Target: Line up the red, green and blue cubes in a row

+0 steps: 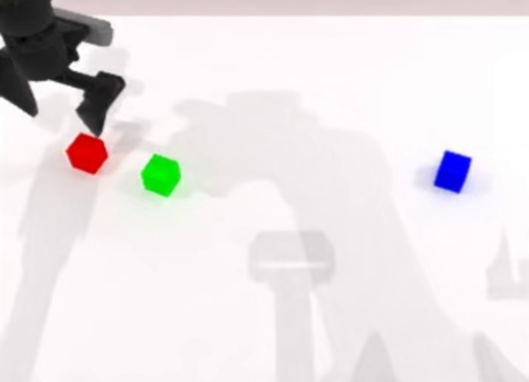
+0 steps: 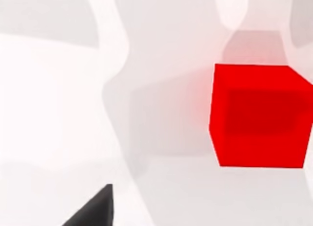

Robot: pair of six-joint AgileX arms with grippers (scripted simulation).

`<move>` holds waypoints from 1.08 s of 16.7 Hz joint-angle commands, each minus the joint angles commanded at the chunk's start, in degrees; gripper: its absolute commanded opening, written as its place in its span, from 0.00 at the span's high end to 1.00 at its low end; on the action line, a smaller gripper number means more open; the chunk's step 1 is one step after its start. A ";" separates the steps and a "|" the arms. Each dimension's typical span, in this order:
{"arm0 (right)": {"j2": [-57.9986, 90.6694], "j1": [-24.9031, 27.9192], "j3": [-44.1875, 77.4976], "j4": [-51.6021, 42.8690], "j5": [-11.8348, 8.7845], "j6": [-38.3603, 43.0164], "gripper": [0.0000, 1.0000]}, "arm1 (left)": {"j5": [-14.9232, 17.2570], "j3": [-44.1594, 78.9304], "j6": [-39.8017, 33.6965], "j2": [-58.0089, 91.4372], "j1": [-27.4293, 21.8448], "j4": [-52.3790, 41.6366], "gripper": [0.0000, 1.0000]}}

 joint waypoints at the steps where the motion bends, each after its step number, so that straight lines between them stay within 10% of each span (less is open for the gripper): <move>1: 0.00 0.00 0.00 0.00 0.00 0.00 0.00 | 0.00 -0.19 0.04 0.03 -0.04 0.19 0.00; 14: 0.00 0.00 0.00 0.00 0.00 0.00 0.00 | 0.06 -13.31 0.18 4.19 -0.26 17.45 0.00; 18: 0.00 0.00 0.00 0.00 0.00 0.00 0.00 | 0.06 -13.31 0.18 4.19 -0.26 17.45 0.30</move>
